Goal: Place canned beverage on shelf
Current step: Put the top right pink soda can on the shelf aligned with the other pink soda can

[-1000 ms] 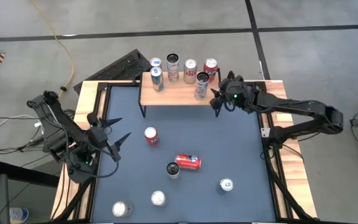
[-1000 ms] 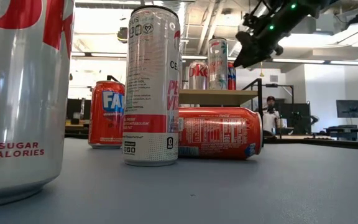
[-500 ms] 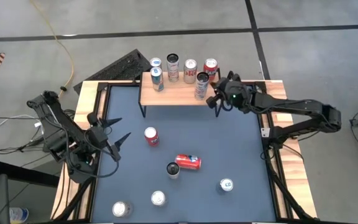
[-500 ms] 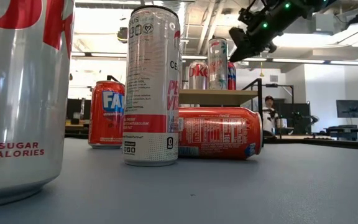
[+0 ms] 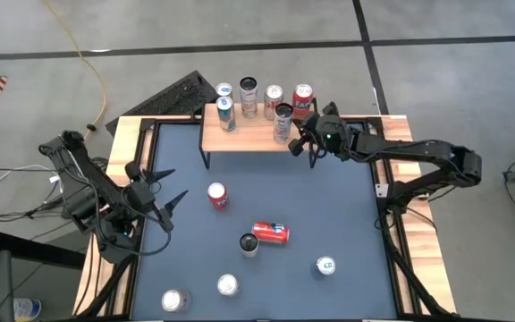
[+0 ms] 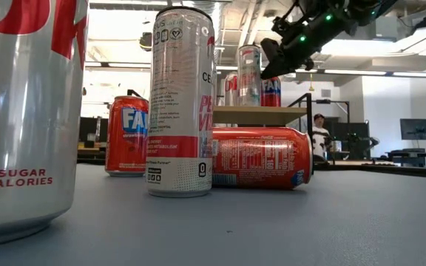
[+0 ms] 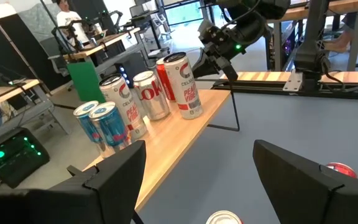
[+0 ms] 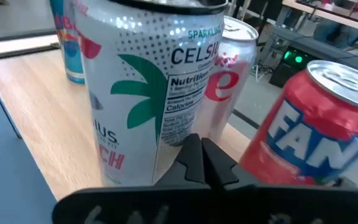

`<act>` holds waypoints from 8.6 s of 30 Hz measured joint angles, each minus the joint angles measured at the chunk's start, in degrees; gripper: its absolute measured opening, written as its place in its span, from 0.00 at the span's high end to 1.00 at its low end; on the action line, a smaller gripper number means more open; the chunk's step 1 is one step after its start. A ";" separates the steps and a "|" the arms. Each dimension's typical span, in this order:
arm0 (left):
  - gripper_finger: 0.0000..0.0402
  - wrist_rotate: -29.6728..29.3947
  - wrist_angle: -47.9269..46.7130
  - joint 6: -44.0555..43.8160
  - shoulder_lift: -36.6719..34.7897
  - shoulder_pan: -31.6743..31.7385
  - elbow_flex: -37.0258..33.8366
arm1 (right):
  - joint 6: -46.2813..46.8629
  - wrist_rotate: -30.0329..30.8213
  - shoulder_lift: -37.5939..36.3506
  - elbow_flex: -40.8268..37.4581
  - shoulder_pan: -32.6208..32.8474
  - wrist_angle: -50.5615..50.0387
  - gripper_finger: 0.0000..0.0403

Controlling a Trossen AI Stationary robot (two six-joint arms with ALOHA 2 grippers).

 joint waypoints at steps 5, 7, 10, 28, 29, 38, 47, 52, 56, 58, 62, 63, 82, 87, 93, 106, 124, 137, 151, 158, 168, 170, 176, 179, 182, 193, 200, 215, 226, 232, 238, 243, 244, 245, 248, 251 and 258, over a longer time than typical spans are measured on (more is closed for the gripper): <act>0.28 0.00 -0.11 0.00 0.00 0.00 0.00 | -0.40 -2.52 1.85 0.00 -0.76 4.88 1.00; 0.28 0.00 -0.13 0.00 0.00 0.00 0.00 | -0.53 -3.67 2.39 0.00 -1.06 5.94 1.00; 0.28 0.00 -0.20 -0.02 0.00 0.00 0.00 | -0.68 -4.48 3.02 0.02 -1.27 7.10 1.00; 0.28 -0.28 -0.31 -0.43 0.00 0.11 0.00 | -0.41 1.74 -4.15 0.02 4.52 -0.22 1.00; 0.28 -0.25 -0.31 -0.44 0.00 0.11 0.00 | -0.15 1.81 -3.09 0.02 4.66 -0.36 1.00; 0.28 0.12 -0.32 -1.07 0.00 0.11 0.00 | -0.22 4.00 4.97 -0.02 4.60 3.31 1.00; 0.28 0.04 -0.33 -1.05 0.00 0.11 0.00 | -0.52 0.39 9.50 0.00 2.74 11.25 1.00; 0.28 0.04 -0.42 -1.10 0.00 0.11 0.00 | -0.52 -4.55 11.81 1.89 1.47 12.91 1.00; 0.28 0.08 -0.41 -1.14 0.00 0.11 0.00 | -0.74 -4.47 12.00 2.93 1.77 12.33 1.00; 0.28 0.47 -0.42 -1.16 0.00 0.11 0.00 | -1.43 -3.53 11.08 3.07 2.35 12.32 1.00; 0.28 1.63 -0.42 -1.27 0.00 0.11 0.00 | -1.47 -1.75 9.02 3.13 3.87 9.97 1.00; 0.28 1.64 -0.42 -1.27 0.00 0.11 0.00 | -1.49 -1.74 9.01 3.13 4.20 9.88 1.00; 0.28 1.05 -1.22 -1.55 0.00 0.13 0.00 | -1.43 -6.24 10.46 3.10 1.65 15.82 1.00; 0.28 1.01 -1.34 -1.53 0.00 0.16 0.00 | -1.44 -8.25 11.26 3.08 0.92 18.15 1.00; 0.28 1.16 -1.44 -1.53 0.00 1.55 0.00 | -1.51 -8.99 11.22 3.08 0.38 20.44 1.00; 0.28 1.29 -1.44 -1.27 0.00 2.14 0.00 | 0.51 -8.99 11.19 3.32 0.69 16.57 1.00; 0.28 0.84 -1.11 -0.69 -0.02 2.10 0.00 | 0.49 -7.59 10.27 3.32 5.26 16.57 1.00; 0.28 -0.66 -1.14 -3.42 -0.11 2.06 0.00 | -5.99 -4.74 6.60 3.34 11.76 17.97 1.00; 0.28 -9.22 -2.85 -10.22 -3.46 -5.92 -5.50 | -5.83 -12.02 5.64 0.66 11.18 30.72 1.00; 0.28 -3.72 -3.13 -8.68 -9.11 -5.92 -5.51 | -4.88 -10.20 5.31 0.59 10.83 25.49 1.00; 0.28 -4.79 -3.13 -8.06 -10.00 -5.92 -6.08 | -0.72 -1.43 7.65 0.64 7.79 16.57 1.00; 0.28 -5.75 -3.11 -8.60 -9.87 -5.90 -6.67 | 0.06 -1.45 10.09 0.66 6.90 17.55 1.00; 0.28 -5.92 -3.06 -9.97 -9.86 -5.90 -7.28 | 0.54 -1.62 12.49 0.86 4.72 21.18 1.00; 0.28 -5.96 -3.08 -10.01 -9.90 -5.90 -7.28 | 2.45 -3.91 13.96 0.67 3.40 20.62 1.00; 0.28 -5.92 -3.10 -10.01 -9.88 -5.90 -7.28 | 4.38 -6.60 15.42 0.66 2.70 21.62 1.00; 0.28 -5.92 -3.08 -10.01 -9.88 -5.90 -7.28 | 4.42 -7.80 18.76 0.66 1.98 26.49 1.00; 0.28 -6.10 -3.08 -9.97 -9.88 -5.90 -7.28 | 4.46 -9.69 18.76 0.66 -0.27 26.86 1.00; 0.28 -6.21 -3.30 -9.14 -9.88 -5.90 -7.28 | 4.16 -8.70 18.76 0.66 -0.81 25.03 1.00; 0.28 -6.25 -3.30 -9.62 -9.88 -5.90 -7.28 | 4.46 -9.48 18.76 0.67 -2.07 26.50 1.00; 0.28 -6.27 -3.30 -9.72 -9.88 -5.90 -7.28 | 4.38 -11.79 18.76 0.68 -2.20 26.70 1.00; 0.28 -6.33 -3.30 -9.81 -9.88 -5.89 -7.28 | 3.81 -15.34 18.76 0.68 -2.94 28.73 1.00; 0.28 -6.40 -3.30 -9.64 -9.88 -5.90 -7.28 | 2.54 -15.59 18.76 0.68 -3.26 29.91 1.00; 0.28 -6.40 -3.30 -9.64 -9.88 -5.90 -7.28 | 2.47 -16.05 18.76 0.68 -3.28 30.15 1.00; 0.28 -6.40 -3.30 -9.64 -9.88 -5.90 -7.28 | 2.45 -16.53 18.76 0.68 -3.38 30.36 1.00; 0.28 -6.40 -3.30 -9.62 -9.88 -5.90 -7.28 | 2.42 -16.86 18.76 0.74 -3.62 30.59 1.00; 0.28 -6.40 -3.30 -9.62 -9.88 -5.90 -7.28 | 2.43 -16.86 18.76 0.76 -3.62 30.62 1.00; 0.28 -6.31 -3.28 -9.90 -9.88 -5.90 -7.28 | 2.73 -12.67 18.76 0.76 -3.08 29.25 1.00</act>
